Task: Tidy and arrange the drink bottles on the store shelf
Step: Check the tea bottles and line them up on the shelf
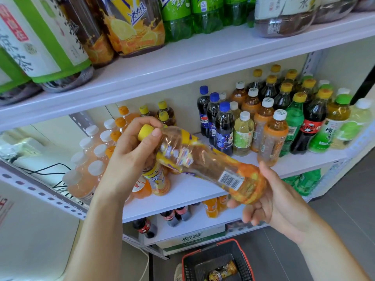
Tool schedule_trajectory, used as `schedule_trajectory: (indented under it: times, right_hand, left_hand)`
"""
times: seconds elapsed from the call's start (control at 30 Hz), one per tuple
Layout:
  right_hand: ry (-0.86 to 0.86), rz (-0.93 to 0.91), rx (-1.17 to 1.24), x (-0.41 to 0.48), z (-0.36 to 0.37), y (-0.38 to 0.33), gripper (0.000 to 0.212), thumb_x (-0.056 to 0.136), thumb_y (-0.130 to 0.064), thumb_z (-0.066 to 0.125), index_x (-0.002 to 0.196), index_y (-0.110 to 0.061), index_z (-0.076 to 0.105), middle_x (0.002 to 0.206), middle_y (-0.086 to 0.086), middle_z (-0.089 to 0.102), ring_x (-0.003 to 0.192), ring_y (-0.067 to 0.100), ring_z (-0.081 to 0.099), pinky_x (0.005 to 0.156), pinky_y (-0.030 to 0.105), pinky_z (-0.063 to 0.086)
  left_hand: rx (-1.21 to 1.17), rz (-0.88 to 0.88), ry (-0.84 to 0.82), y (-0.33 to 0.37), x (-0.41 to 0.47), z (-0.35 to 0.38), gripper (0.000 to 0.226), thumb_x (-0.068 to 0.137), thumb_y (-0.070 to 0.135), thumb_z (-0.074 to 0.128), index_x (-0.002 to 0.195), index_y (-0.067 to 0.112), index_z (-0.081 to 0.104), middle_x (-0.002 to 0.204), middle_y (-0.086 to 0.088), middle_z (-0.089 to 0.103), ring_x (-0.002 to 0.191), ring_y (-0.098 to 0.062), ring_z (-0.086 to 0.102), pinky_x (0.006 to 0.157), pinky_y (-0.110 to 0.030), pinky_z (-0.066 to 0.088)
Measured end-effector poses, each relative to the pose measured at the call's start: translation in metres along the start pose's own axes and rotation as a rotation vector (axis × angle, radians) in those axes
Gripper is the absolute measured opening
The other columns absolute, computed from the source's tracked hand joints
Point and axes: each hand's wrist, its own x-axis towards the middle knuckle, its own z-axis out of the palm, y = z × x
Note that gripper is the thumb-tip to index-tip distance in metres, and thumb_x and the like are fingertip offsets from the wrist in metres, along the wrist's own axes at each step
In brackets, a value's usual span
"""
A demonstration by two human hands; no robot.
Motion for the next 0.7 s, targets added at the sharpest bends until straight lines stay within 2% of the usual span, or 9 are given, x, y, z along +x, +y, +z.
schedule_trajectory:
  times: [0.1, 0.2, 0.33, 0.43, 0.53, 0.57, 0.7]
  right_hand:
    - [0.025, 0.118, 0.015, 0.002, -0.005, 0.003, 0.080, 0.080, -0.076, 0.042, 0.096, -0.005, 0.074, 0.069, 0.030, 0.065, 0.042, 0.027, 0.061, 0.035, 0.024, 0.046]
    - [0.000, 0.138, 0.030, 0.003, -0.006, 0.006, 0.080, 0.081, -0.075, 0.039, 0.094, -0.005, 0.075, 0.074, 0.030, 0.067, 0.048, 0.029, 0.064, 0.036, 0.024, 0.047]
    - [0.006, 0.041, 0.132, 0.005, -0.002, 0.007, 0.062, 0.087, -0.061, 0.044, 0.114, -0.012, 0.071, 0.109, 0.027, 0.069, 0.084, 0.034, 0.071, 0.055, 0.034, 0.057]
    - [-0.040, -0.069, 0.110, 0.004, 0.004, 0.007, 0.048, 0.085, -0.039, 0.067, 0.127, -0.018, 0.058, 0.122, 0.025, 0.064, 0.103, 0.042, 0.065, 0.071, 0.039, 0.059]
    - [0.000, -0.126, 0.090, 0.003, 0.006, 0.010, 0.056, 0.076, -0.010, 0.077, 0.126, -0.025, 0.058, 0.122, 0.025, 0.064, 0.107, 0.049, 0.063, 0.076, 0.036, 0.060]
    - [0.020, -0.134, 0.078, 0.003, 0.006, 0.010, 0.056, 0.076, -0.007, 0.075, 0.127, -0.024, 0.057, 0.122, 0.025, 0.064, 0.105, 0.051, 0.063, 0.076, 0.035, 0.060]
    - [0.033, -0.130, 0.057, 0.001, 0.006, 0.011, 0.052, 0.080, -0.013, 0.066, 0.130, -0.018, 0.053, 0.122, 0.023, 0.065, 0.100, 0.052, 0.065, 0.073, 0.033, 0.061]
  left_hand:
    - [-0.069, 0.000, -0.059, 0.004, -0.002, -0.002, 0.021, 0.086, 0.041, 0.063, 0.104, 0.031, 0.066, 0.101, 0.000, 0.045, 0.079, -0.027, 0.035, 0.061, -0.035, 0.030]
    - [-0.053, 0.008, -0.025, 0.007, -0.004, 0.003, 0.022, 0.083, 0.046, 0.065, 0.100, 0.033, 0.069, 0.096, -0.003, 0.050, 0.080, -0.027, 0.043, 0.069, -0.043, 0.039]
    - [0.031, 0.007, 0.063, 0.009, -0.004, 0.009, 0.029, 0.080, 0.058, 0.064, 0.092, 0.033, 0.069, 0.077, -0.005, 0.053, 0.068, -0.022, 0.047, 0.064, -0.042, 0.043]
    - [0.067, 0.001, 0.156, 0.008, -0.001, 0.015, 0.036, 0.076, 0.062, 0.065, 0.085, 0.028, 0.067, 0.068, -0.009, 0.051, 0.064, -0.022, 0.044, 0.060, -0.042, 0.040]
    - [0.134, -0.006, 0.227, 0.006, 0.002, 0.014, 0.045, 0.073, 0.065, 0.065, 0.083, 0.021, 0.063, 0.067, -0.020, 0.052, 0.063, -0.023, 0.047, 0.057, -0.040, 0.037]
    - [0.162, -0.005, 0.215, 0.006, 0.002, 0.013, 0.046, 0.074, 0.065, 0.064, 0.083, 0.020, 0.062, 0.067, -0.018, 0.054, 0.063, -0.022, 0.048, 0.056, -0.039, 0.037]
    - [0.216, 0.007, 0.115, 0.009, 0.002, 0.009, 0.041, 0.078, 0.063, 0.062, 0.087, 0.023, 0.063, 0.069, -0.006, 0.054, 0.063, -0.019, 0.046, 0.059, -0.038, 0.039]
